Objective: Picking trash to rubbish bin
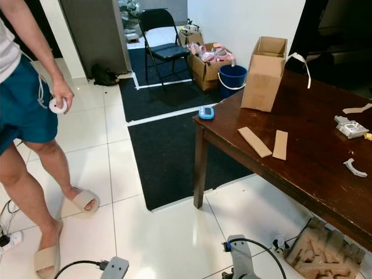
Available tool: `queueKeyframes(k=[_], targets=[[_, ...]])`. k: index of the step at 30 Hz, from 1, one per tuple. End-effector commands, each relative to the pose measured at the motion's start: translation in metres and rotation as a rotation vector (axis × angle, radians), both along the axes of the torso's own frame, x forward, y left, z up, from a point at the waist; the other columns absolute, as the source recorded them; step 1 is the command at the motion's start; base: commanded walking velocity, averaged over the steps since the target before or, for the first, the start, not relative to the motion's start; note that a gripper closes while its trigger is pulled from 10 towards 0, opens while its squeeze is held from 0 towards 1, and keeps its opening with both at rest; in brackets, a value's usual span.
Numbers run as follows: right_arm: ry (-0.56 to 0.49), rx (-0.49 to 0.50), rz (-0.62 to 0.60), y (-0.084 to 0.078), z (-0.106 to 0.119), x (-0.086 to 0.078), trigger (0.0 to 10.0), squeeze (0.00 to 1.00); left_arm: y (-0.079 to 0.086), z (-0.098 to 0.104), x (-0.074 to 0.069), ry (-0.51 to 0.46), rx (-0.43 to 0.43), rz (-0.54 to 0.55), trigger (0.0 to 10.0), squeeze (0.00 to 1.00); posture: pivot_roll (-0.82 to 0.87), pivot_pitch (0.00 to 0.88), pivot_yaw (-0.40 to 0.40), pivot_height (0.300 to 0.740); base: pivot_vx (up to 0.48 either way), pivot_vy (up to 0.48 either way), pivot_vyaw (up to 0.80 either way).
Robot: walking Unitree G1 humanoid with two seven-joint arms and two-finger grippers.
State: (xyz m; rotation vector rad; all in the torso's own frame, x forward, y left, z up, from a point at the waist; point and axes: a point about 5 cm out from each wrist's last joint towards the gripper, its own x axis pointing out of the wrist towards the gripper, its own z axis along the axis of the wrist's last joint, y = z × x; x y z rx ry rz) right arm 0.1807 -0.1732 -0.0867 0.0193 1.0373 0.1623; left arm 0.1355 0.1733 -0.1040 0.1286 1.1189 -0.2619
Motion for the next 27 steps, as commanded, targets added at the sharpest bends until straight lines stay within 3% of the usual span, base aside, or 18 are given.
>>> queueKeyframes(k=[1, 15, 27], targets=[[0.002, 0.002, 0.003, 0.0016, 0.0001, 0.0006, 10.0, 0.00, 0.0031, -0.0014, -0.0045, 0.018, 0.015, -0.002, 10.0, 0.00, 0.01, 0.020, 0.002, 0.740, 0.000, 0.000, 0.00], [0.003, -0.006, -0.001, -0.0007, -0.0002, -0.0003, 10.0, 0.00, 0.0001, -0.0035, -0.0095, 0.032, 0.023, -0.007, 10.0, 0.00, 0.01, 0.022, -0.002, 0.740, 0.000, 0.000, 0.00], [0.003, -0.001, 0.002, 0.0023, -0.0002, 0.0003, 10.0, 0.00, 0.0085, -0.0030, -0.0102, 0.036, 0.043, -0.002, 10.0, 0.00, 0.03, 0.013, 0.001, 0.740, 0.000, 0.000, 0.00]])
